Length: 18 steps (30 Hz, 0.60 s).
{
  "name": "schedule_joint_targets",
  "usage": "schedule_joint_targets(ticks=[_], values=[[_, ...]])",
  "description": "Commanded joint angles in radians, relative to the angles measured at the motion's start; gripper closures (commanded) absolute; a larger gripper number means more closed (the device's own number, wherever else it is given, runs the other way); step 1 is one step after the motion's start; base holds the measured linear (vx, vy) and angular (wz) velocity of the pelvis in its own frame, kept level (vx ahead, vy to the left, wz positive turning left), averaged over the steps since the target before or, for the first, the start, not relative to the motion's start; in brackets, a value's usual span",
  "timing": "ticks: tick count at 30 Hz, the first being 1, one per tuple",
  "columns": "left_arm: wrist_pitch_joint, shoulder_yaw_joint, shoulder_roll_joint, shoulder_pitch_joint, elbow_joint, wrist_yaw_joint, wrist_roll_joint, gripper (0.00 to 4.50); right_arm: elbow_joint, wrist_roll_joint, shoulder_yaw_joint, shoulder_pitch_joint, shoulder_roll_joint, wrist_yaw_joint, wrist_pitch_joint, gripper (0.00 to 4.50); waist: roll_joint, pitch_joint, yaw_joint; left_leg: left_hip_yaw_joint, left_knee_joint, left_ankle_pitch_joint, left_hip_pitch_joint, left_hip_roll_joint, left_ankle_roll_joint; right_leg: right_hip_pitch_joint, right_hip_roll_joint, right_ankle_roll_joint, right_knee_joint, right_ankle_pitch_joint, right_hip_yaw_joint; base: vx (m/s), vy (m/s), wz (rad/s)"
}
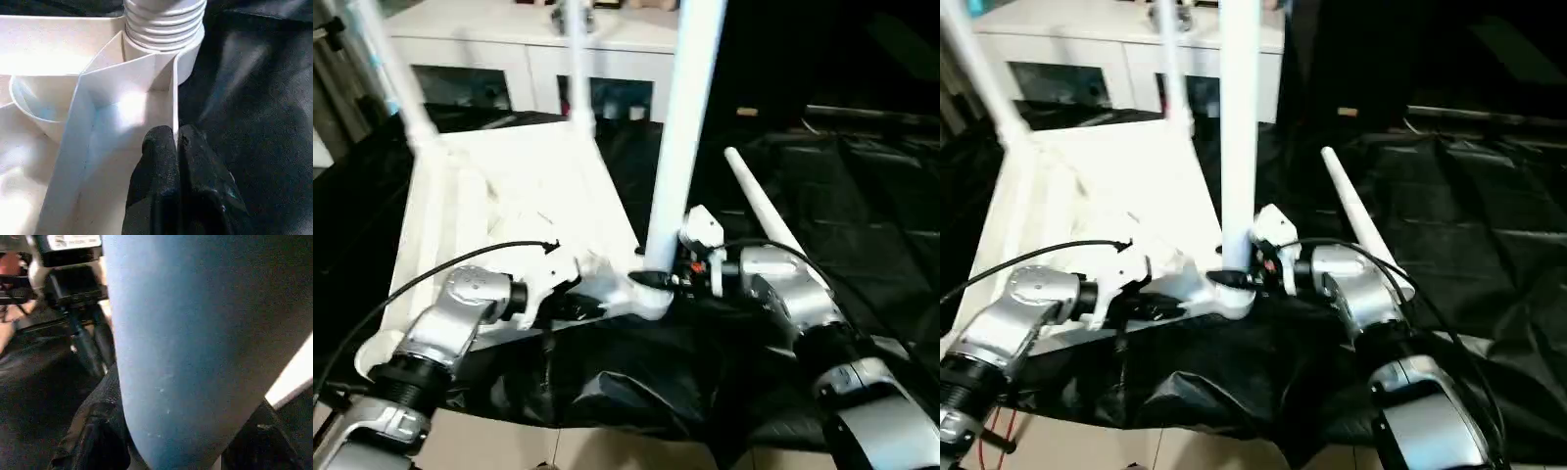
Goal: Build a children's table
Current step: Rotate leg to tighten
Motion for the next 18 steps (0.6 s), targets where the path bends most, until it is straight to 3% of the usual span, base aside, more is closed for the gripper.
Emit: schedule_joint_targets(ticks=[1, 4, 6, 7, 12, 14, 18], values=[[-0.040, 0.022, 0.018, -0.026, -0.027, -0.057, -0.054, 4.50, 0.057, -0.054, 0.074, 0.072, -0.039, 0.060, 0.033, 2.60, 0.010, -0.052, 0.004, -0.004, -0.079, -0.319, 0.008, 0.026, 0.020, 0.040, -0.059, -0.207, -0.079, -0.311, 0.045, 0.000, 0.000, 0.00], [-0.046, 0.029, 0.032, -0.031, -0.024, -0.090, -0.066, 4.50, 0.036, -0.059, 0.087, 0.095, -0.051, 0.088, 0.021, 2.60, 0.015, -0.052, 0.007, -0.004, -0.081, -0.332, 0.010, 0.026, 0.016, 0.040, -0.059, -0.206, -0.079, -0.318, 0.045, 0.000, 0.000, 0.00], [-0.047, 0.031, 0.035, -0.033, -0.023, -0.098, -0.070, 4.50, 0.030, -0.061, 0.090, 0.102, -0.054, 0.096, 0.017, 2.60, 0.011, -0.052, 0.010, -0.004, -0.081, -0.340, 0.010, 0.026, 0.014, 0.040, -0.060, -0.201, -0.081, -0.333, 0.045, 0.000, 0.000, 0.00], [-0.047, 0.037, 0.037, -0.037, -0.017, -0.097, -0.072, 4.50, 0.025, -0.061, 0.091, 0.108, -0.053, 0.099, 0.013, 2.60, 0.017, -0.050, 0.012, -0.005, -0.083, -0.355, 0.011, 0.026, 0.007, 0.038, -0.059, -0.196, -0.084, -0.351, 0.045, 0.000, 0.000, 0.00], [-0.017, 0.058, 0.006, -0.064, 0.027, -0.007, -0.048, 4.50, 0.113, -0.071, 0.026, 0.081, 0.002, -0.074, -0.005, 2.60, 0.017, -0.045, 0.010, -0.009, -0.086, -0.406, 0.016, 0.024, -0.015, 0.033, -0.061, -0.186, -0.089, -0.419, 0.045, 0.000, 0.000, 0.00], [0.005, 0.067, -0.012, -0.077, 0.039, 0.040, -0.040, 4.50, 0.170, -0.069, -0.011, 0.055, 0.029, -0.187, -0.009, 2.60, 0.017, -0.041, 0.004, -0.013, -0.085, -0.449, 0.025, 0.021, -0.029, 0.027, -0.063, -0.159, -0.100, -0.517, 0.041, 0.000, 0.000, 0.00], [0.098, 0.088, -0.071, -0.112, 0.031, 0.142, -0.042, 4.50, 0.279, -0.064, -0.067, -0.004, 0.080, -0.422, 0.015, 2.60, 0.016, -0.037, -0.021, -0.024, -0.083, -0.482, 0.022, 0.015, -0.030, 0.026, -0.065, -0.094, -0.119, -0.642, 0.026, 0.000, 0.000, 0.00]])
